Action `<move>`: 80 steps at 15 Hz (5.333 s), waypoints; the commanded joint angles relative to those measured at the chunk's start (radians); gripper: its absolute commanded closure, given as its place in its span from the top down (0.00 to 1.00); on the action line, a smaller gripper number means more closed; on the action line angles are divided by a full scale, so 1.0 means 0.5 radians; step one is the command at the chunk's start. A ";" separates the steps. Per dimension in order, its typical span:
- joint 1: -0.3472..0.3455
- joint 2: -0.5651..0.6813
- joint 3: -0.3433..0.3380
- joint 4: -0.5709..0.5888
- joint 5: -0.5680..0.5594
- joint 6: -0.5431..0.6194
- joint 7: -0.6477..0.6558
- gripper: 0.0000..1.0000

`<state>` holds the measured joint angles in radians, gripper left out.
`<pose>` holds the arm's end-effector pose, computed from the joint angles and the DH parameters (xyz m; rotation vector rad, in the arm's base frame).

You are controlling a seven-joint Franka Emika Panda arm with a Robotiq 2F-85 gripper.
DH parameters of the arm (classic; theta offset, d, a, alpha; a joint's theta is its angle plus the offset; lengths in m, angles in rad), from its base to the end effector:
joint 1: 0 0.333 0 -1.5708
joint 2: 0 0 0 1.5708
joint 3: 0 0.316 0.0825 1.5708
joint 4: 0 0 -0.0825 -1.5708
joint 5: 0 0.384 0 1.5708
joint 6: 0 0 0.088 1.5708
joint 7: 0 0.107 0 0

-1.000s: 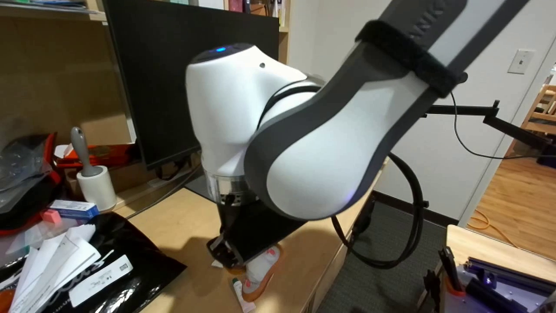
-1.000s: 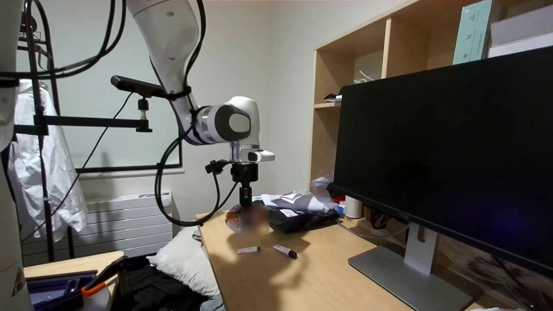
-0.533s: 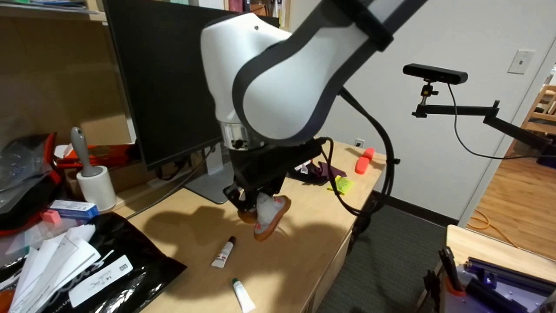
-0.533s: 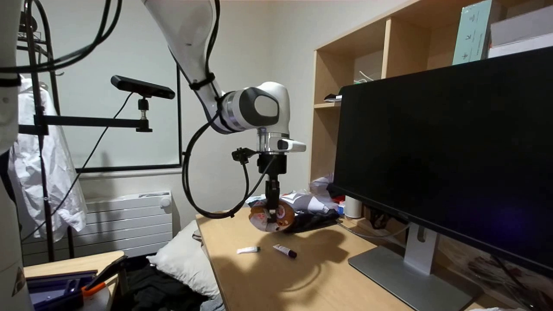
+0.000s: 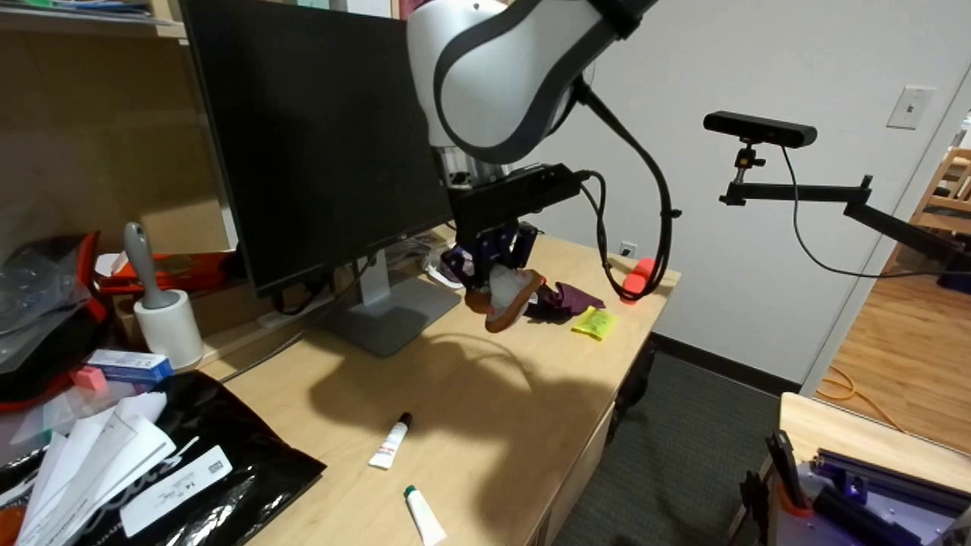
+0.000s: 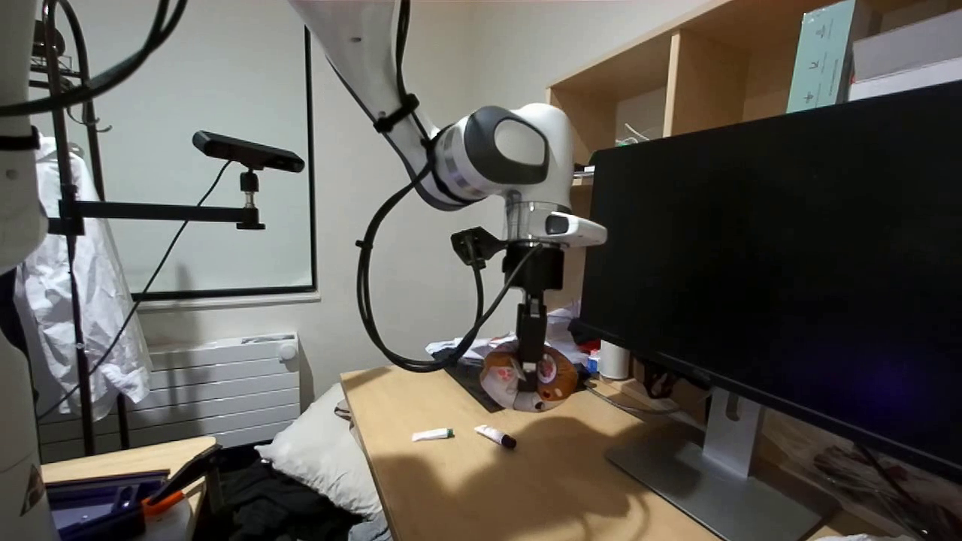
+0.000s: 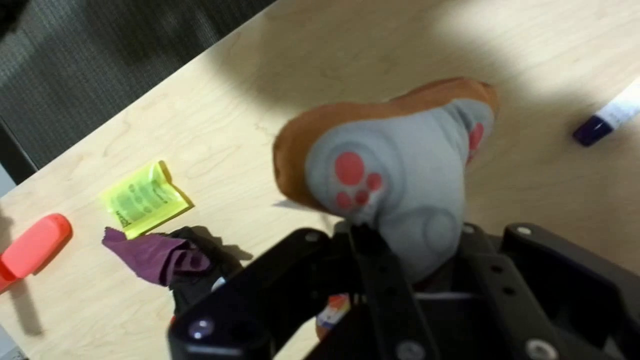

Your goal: Move the plush toy and one white tube to the right side of the desk

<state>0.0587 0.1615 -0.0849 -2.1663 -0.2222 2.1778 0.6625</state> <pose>0.5393 -0.0222 0.3100 2.8068 -0.7886 -0.1228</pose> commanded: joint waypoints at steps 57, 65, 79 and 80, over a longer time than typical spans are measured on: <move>-0.513 0.460 -0.149 0.655 0.610 0.141 -1.062 1.00; -0.186 0.003 -0.119 0.439 0.396 -0.076 -0.289 1.00; -0.044 -0.135 0.113 0.132 0.292 -0.546 -0.464 1.00; -0.035 -0.138 0.127 0.090 0.337 -0.535 -0.478 1.00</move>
<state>0.0424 0.1029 -0.0391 -2.0868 -0.0837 1.8823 0.4045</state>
